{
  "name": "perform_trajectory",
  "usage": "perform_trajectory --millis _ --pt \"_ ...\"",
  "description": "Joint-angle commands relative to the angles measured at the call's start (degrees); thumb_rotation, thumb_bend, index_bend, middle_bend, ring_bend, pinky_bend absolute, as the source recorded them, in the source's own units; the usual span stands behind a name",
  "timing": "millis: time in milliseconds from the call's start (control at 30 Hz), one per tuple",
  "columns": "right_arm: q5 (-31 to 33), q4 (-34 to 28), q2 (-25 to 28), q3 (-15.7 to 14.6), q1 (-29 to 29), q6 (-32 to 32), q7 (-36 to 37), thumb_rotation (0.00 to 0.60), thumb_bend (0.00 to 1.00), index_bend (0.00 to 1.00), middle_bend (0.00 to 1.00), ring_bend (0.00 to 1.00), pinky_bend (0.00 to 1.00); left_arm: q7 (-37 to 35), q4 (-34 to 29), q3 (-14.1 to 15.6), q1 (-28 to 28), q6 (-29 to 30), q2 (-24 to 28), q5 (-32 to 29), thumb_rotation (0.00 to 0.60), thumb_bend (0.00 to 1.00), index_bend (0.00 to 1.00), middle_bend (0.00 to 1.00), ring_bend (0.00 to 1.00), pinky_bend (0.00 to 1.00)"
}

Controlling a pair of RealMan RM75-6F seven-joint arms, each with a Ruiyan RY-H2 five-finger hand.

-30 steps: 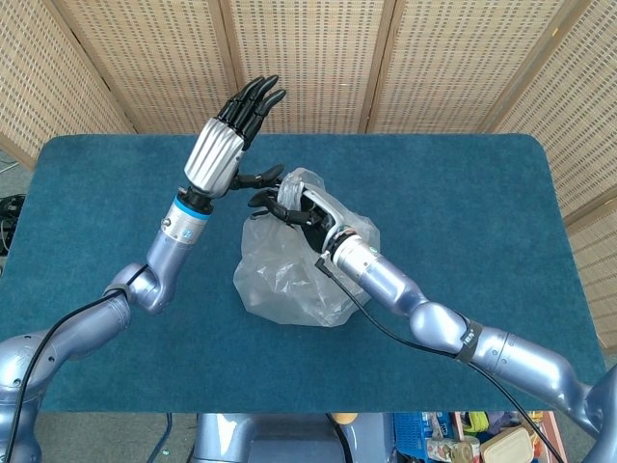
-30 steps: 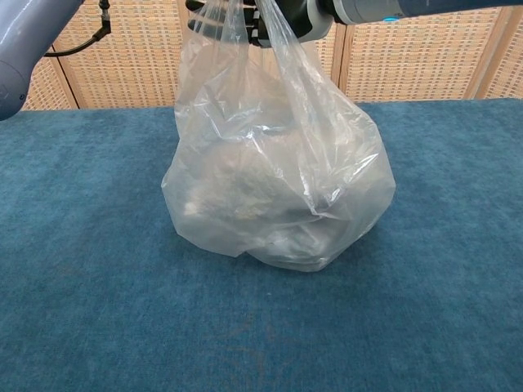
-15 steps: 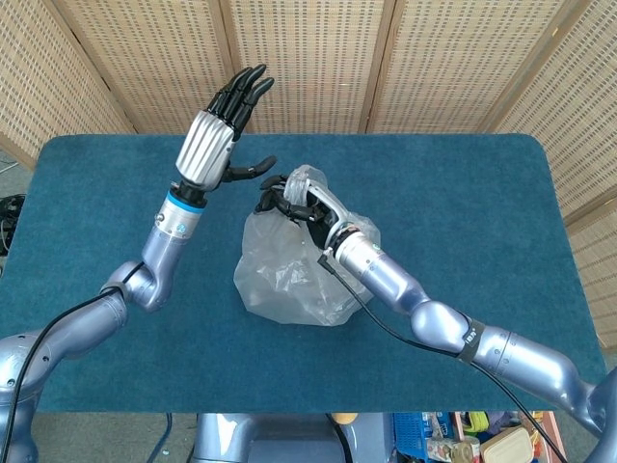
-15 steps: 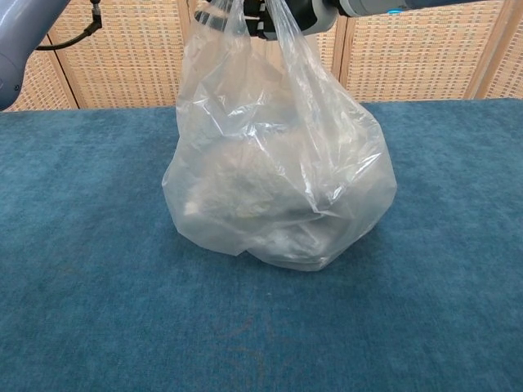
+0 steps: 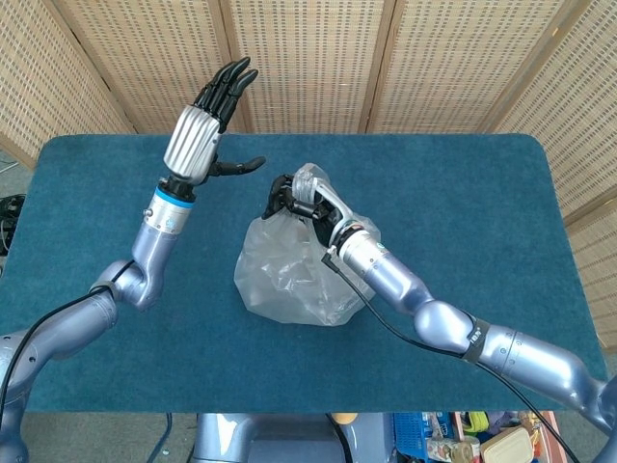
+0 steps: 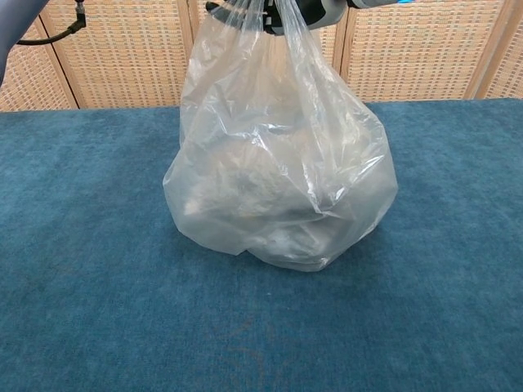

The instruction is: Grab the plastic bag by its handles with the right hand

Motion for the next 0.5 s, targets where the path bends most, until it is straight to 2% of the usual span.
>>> perform_trajectory --millis 33,500 --pt "0.31 -0.13 0.39 -0.22 -0.02 -0.26 -0.12 0.6 0.99 0.62 0.72 0.61 0.46 -0.17 -0.1 -0.3 0.17 0.23 0.13 -0.21 0.6 0.04 0.0 0.0 0.0 0.15" --pt "1.42 -1.18 2.3 -1.01 0.36 0.45 -1.26 0.6 1.0 0.72 0.8 0.74 0.54 -1.19 -1.21 0.17 1.65 -1.13 3.5 -0.22 0.6 0.02 0.0 0.0 0.0 0.13"
